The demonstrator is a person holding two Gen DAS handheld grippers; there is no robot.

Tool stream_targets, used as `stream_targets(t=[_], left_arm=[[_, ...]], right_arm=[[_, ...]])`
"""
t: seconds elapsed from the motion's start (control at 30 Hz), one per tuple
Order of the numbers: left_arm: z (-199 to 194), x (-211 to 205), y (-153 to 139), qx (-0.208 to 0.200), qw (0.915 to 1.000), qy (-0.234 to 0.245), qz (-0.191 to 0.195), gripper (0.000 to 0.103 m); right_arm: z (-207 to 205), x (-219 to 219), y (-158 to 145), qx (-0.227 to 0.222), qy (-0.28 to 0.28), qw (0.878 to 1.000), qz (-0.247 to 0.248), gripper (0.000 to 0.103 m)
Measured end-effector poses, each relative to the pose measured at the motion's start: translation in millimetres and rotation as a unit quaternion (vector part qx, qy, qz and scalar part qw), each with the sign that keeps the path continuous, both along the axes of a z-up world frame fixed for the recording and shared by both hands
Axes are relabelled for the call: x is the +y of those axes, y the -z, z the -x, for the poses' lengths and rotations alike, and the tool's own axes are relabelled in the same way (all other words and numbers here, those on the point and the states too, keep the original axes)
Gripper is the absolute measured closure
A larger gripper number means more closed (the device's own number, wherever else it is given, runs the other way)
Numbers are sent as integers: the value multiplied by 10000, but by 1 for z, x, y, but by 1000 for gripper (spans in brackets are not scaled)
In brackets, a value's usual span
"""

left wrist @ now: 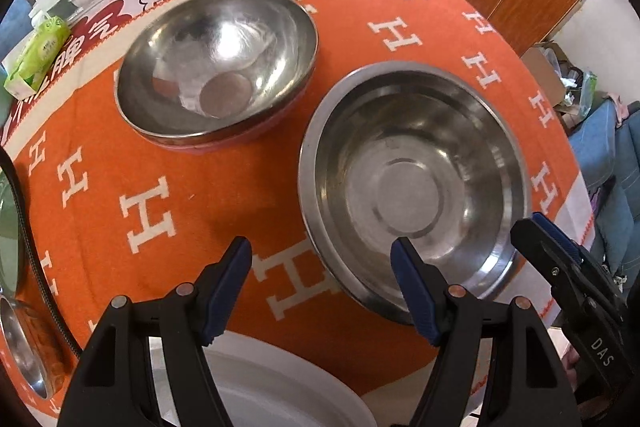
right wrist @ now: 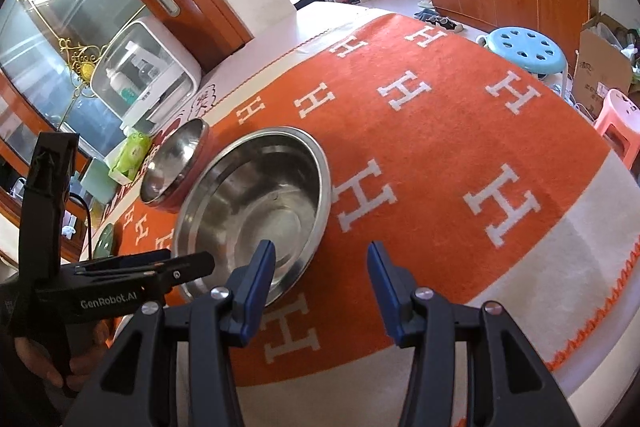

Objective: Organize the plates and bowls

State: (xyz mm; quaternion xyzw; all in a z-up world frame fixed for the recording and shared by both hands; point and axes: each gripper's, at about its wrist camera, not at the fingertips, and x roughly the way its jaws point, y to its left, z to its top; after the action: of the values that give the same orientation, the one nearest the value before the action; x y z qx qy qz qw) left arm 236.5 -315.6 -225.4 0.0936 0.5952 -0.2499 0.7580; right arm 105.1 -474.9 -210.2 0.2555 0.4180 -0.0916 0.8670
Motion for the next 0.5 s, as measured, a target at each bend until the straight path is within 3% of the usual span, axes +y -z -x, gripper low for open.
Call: stream_targets(t=[0.37, 0.5], left_arm=[[6, -18, 16, 262, 9992, 305, 33, 32], [11, -22, 16, 267, 9988, 398, 111, 38]], right_arm=[[-6, -5, 12, 17, 15, 9995, -306, 55], [-7, -5, 13, 39, 35, 9994, -328, 59]])
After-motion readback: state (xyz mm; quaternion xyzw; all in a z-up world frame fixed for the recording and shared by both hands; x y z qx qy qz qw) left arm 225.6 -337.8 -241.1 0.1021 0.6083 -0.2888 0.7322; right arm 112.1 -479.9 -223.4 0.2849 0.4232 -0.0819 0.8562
